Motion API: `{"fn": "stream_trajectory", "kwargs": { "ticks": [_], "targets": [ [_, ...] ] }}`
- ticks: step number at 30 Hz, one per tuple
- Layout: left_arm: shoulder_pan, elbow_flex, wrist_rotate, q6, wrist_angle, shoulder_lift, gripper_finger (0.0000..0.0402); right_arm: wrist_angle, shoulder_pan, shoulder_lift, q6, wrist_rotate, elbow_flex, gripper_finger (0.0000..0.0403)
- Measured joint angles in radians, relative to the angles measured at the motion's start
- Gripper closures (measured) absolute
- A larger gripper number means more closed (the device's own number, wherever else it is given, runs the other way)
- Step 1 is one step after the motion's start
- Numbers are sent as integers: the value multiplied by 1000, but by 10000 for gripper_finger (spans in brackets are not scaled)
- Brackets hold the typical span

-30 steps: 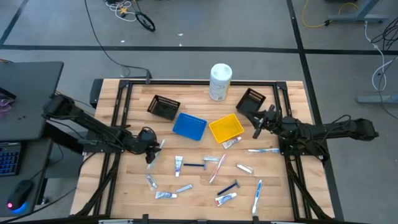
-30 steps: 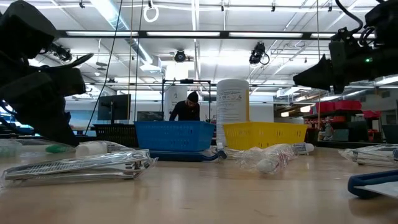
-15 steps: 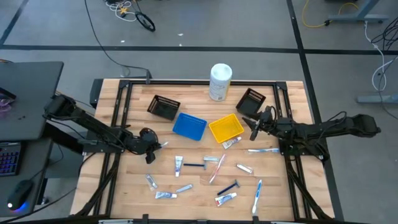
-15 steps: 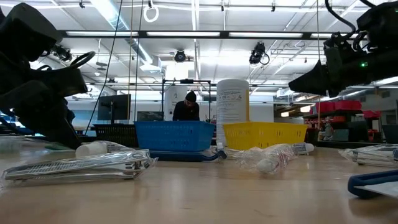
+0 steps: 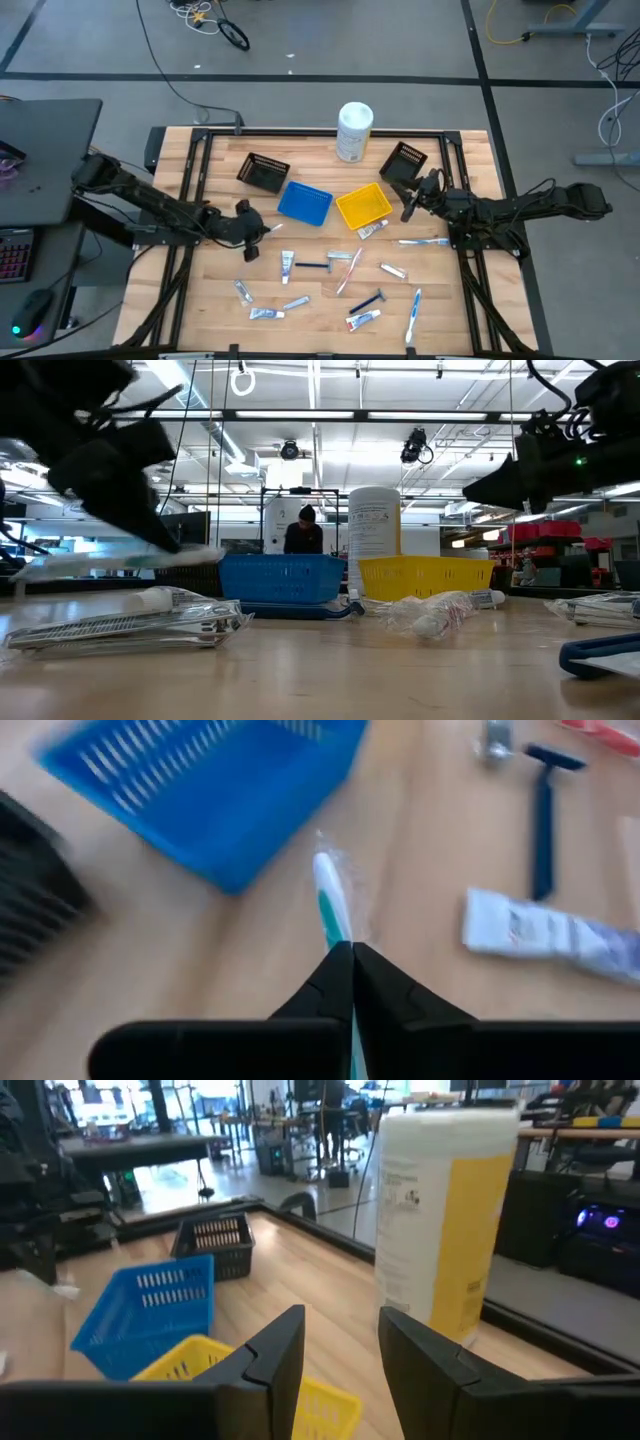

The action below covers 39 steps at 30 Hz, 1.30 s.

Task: Pick & Place Travel size toiletries
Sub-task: Put the green toothbrush into the left black bin

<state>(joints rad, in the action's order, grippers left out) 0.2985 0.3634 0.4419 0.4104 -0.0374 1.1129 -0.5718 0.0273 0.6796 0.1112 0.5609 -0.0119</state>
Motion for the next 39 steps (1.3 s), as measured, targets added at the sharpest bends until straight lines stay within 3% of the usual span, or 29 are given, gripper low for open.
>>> {"fn": "stream_trajectory", "kwargs": {
  "ticks": [6,12,17,23,26,30,39],
  "targets": [
    [-150,227,97,-113,-431,0,395,-12,0,0,-13,15,0,262],
    [-348,350,102,-465,-475,2,396,-13,0,0,-21,15,0,262],
    [-511,366,32,-662,-359,3,398,-13,0,0,-21,15,0,262],
    [-656,352,-342,-908,-119,22,398,-13,0,0,-21,14,0,263],
    [-710,307,-443,-1017,-1,32,398,-11,0,0,-21,14,0,263],
    [-776,262,-487,-1090,20,79,398,-9,0,0,-21,14,0,263],
    [-872,220,-466,-1113,80,231,385,-8,0,0,-18,12,0,263]
  ]
}}
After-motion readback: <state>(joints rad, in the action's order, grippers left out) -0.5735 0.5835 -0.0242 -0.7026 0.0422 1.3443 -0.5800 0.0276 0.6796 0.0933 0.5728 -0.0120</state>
